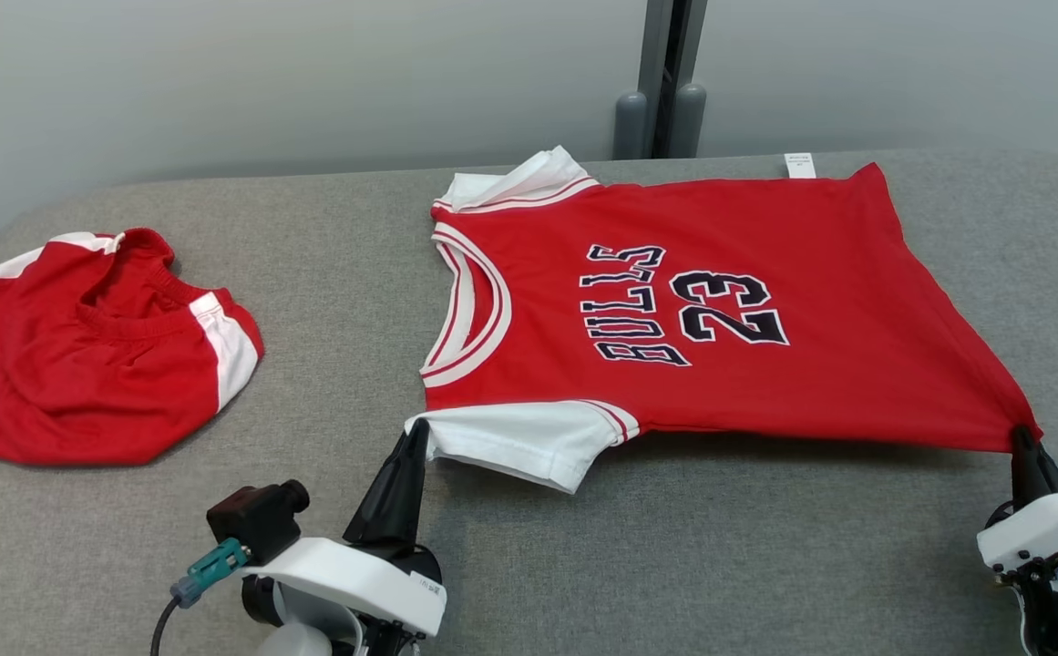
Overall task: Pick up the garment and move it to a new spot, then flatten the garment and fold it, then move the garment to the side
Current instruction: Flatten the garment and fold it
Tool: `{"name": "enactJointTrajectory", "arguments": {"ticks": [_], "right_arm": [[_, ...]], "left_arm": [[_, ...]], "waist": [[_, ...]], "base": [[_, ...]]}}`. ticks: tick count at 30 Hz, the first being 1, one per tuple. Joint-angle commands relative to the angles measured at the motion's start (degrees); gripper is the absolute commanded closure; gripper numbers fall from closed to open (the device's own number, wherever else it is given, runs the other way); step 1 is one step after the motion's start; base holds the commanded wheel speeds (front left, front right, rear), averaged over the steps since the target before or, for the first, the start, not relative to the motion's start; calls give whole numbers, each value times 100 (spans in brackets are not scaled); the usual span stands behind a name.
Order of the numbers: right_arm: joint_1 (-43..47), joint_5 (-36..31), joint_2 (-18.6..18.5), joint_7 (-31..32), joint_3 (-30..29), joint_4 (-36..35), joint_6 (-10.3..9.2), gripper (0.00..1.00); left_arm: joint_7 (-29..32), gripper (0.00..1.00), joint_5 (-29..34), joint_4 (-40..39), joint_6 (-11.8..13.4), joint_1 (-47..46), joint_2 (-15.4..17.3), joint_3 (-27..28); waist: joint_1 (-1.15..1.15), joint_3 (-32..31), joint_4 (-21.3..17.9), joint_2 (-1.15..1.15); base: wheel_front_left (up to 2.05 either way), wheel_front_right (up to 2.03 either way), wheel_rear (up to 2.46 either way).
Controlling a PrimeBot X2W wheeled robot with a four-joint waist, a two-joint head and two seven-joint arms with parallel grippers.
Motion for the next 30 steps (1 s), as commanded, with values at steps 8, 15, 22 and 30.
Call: {"name": "enactJointTrajectory", "arguments": {"ticks": [8,15,22,30], "right_arm": [[-6,-248,-464,609,445,-199,-1,100],[173,-233,-686,1261,719,-495,-1,100],[432,-49,-1031,2088,1021,-987,-1,100],[786,331,-1404,2992,1003,-1577,-1,100]], "left_arm": [[-26,100,75,-145,-57,90,335,62],[86,100,114,-398,-38,325,648,90],[1274,100,-15,-743,-232,665,1154,-474],[2515,100,-620,-1507,-368,1022,1890,-698]], "waist": [[0,-62,-71,0],[0,-106,-92,0],[0,-183,-101,0],[0,-308,-136,0]], "base": [[0,0,0],[0,0,0],[0,0,0],[0,0,0]]}}
